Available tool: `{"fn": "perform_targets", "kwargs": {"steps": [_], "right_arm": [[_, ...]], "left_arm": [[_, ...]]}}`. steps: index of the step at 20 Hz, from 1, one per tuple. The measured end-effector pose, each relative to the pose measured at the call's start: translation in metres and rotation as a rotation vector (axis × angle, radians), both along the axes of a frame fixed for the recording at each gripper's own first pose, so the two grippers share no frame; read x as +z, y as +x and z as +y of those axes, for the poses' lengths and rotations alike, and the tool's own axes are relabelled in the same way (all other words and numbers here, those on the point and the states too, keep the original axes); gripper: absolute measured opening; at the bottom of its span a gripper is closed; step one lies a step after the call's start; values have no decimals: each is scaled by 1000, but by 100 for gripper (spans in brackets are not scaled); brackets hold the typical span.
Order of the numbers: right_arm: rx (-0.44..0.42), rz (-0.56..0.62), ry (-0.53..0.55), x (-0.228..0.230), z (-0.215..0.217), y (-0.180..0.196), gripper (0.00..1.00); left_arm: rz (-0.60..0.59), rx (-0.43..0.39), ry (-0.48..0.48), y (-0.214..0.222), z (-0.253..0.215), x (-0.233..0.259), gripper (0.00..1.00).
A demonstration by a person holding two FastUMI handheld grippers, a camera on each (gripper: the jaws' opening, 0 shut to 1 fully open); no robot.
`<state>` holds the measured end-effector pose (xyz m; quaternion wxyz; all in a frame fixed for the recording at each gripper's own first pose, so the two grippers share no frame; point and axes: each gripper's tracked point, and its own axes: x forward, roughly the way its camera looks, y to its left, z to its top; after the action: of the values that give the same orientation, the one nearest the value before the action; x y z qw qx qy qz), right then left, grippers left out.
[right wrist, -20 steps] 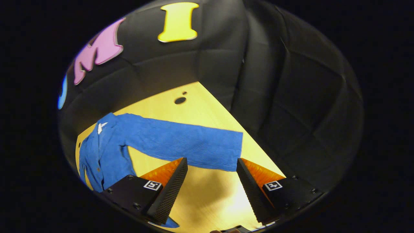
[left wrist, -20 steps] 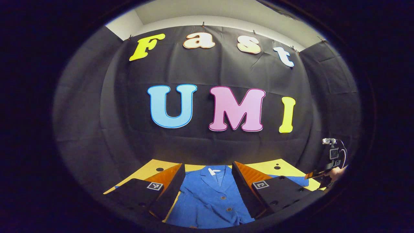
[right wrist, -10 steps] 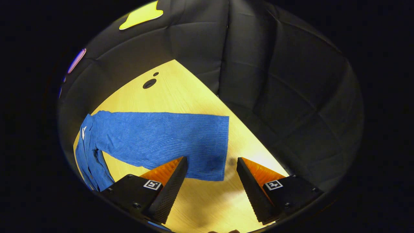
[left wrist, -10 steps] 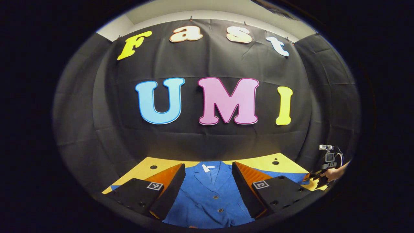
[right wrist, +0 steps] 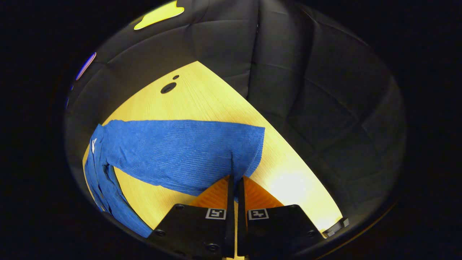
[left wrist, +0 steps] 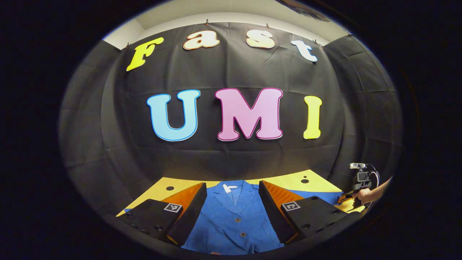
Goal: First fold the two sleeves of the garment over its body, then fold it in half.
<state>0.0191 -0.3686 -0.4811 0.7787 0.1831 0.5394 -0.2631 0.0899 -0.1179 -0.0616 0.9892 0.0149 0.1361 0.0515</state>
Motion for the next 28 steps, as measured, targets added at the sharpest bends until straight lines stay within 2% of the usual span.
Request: {"fn": "perform_targets", "kwargs": {"steps": [4,8,9,10,14,15,19,22,23,25,28], "right_arm": [[37,-56,22,12,18,16,5],[107,-174,-20,61,43,65,5],[132,-199,-15,73,55,79,19],[157,-222,-13,83,67,91,5],[339,-270,-38,123,130,134,5],[376,-296,-32,134,152,149,5],[497,-380,96,156,275,202,4],[692,-395,106,164,348,217,4],[732,-410,134,165,377,222,4],[744,-406,239,154,440,221,4],[692,-334,464,125,520,197,4]], "left_arm": [[18,23,-39,-10,17,-8,82],[1,88,-58,-28,52,-5,83],[-1,112,-60,-36,64,-6,83],[0,143,-61,-42,77,-8,82],[-8,258,-122,-74,125,-6,84],[-22,277,-138,-82,135,-5,84],[0,339,-155,-114,170,-21,82],[11,326,-112,-143,182,-20,83],[3,329,-101,-151,186,-18,82],[7,342,-97,-163,193,-20,83],[27,413,-108,-184,208,-27,82]]}}
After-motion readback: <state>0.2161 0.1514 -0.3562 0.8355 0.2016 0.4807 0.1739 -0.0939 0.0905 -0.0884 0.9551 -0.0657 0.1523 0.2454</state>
